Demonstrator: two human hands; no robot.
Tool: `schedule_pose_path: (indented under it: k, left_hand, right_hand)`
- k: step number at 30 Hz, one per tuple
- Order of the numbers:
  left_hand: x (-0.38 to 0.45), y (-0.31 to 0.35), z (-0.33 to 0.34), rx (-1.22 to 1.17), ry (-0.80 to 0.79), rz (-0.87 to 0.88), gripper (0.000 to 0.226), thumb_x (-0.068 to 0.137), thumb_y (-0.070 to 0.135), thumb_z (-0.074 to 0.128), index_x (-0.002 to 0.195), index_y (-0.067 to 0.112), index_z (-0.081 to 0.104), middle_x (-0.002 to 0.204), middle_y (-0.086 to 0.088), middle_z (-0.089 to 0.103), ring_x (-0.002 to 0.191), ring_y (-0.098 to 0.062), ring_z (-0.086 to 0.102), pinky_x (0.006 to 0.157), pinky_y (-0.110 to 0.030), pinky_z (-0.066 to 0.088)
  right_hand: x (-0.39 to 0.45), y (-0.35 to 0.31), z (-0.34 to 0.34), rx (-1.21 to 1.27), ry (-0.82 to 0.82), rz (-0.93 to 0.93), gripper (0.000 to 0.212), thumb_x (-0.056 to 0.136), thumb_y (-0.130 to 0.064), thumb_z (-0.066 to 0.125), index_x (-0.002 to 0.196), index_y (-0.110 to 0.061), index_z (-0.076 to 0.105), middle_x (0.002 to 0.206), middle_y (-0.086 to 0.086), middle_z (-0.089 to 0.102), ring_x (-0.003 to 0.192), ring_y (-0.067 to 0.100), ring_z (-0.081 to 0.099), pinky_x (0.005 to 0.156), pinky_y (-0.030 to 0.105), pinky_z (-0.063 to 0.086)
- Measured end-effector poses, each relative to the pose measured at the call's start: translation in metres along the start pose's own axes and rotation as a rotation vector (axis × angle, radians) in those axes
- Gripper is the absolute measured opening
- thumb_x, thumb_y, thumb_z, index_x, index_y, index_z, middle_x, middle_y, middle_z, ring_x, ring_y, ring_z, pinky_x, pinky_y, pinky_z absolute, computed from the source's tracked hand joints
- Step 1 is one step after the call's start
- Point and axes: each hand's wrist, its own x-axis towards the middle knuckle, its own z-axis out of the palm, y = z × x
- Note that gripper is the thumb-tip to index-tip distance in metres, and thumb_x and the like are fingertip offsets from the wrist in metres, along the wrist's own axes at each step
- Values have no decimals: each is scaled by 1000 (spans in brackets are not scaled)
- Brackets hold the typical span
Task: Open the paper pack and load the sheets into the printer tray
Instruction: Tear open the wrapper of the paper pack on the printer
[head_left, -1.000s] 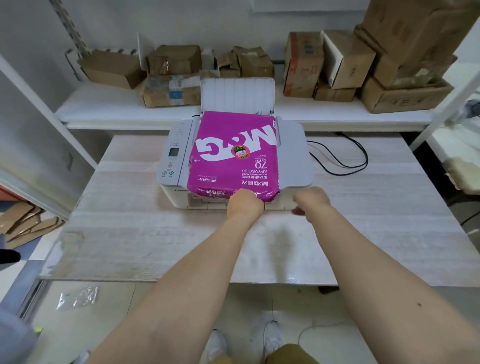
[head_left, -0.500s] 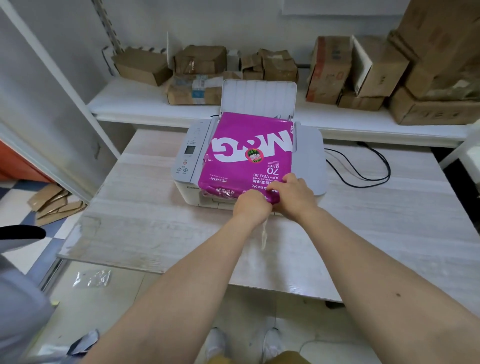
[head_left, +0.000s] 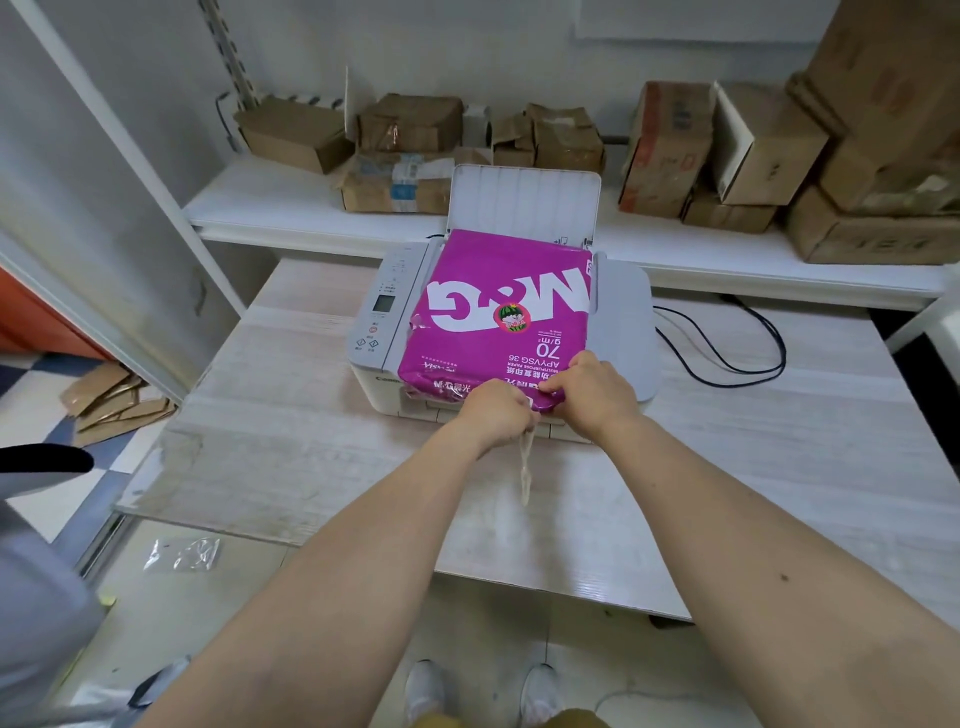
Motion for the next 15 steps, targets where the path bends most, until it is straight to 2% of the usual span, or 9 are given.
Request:
schedule_pose_path:
  k: [5,8,10,15]
  left_hand:
    - [2,-7,-5,-68,-40,-18,29,85,14,64,56,14,57,67,-6,59,73,-23,53,79,-37,52]
    - [3,-10,-10,-62,-75,-9,32,86,14,63,55,15,55,63,-2,57,69,-21,51,72,-29,45]
    - [1,-13,-15,-40,-107,-5,32,87,13,62,56,14,54,68,-5,60,68,-18,52,68,-26,43]
    - [-4,-22,-35,48,-191,10,35,88,12,61,54,16,54,69,-8,59,67,-22,51,70,-31,45]
  right_hand:
    - [2,-2,-3,4,0,32,40,90,-37,61,128,-26,60,127,10,48,121,29,48,98,38,46]
    - [2,-3,-3,18,2,43,41,89,-37,62,128,-25,60,128,10,48,122,29,48,98,39,46]
    - [2,-4,-2,8,4,45,42,89,-37,63,128,-24,60,129,9,48,123,28,48,97,40,47]
    - [1,-7,-2,-19,4,54,38,88,-38,63,125,-28,63,127,8,49,120,29,50,95,41,49]
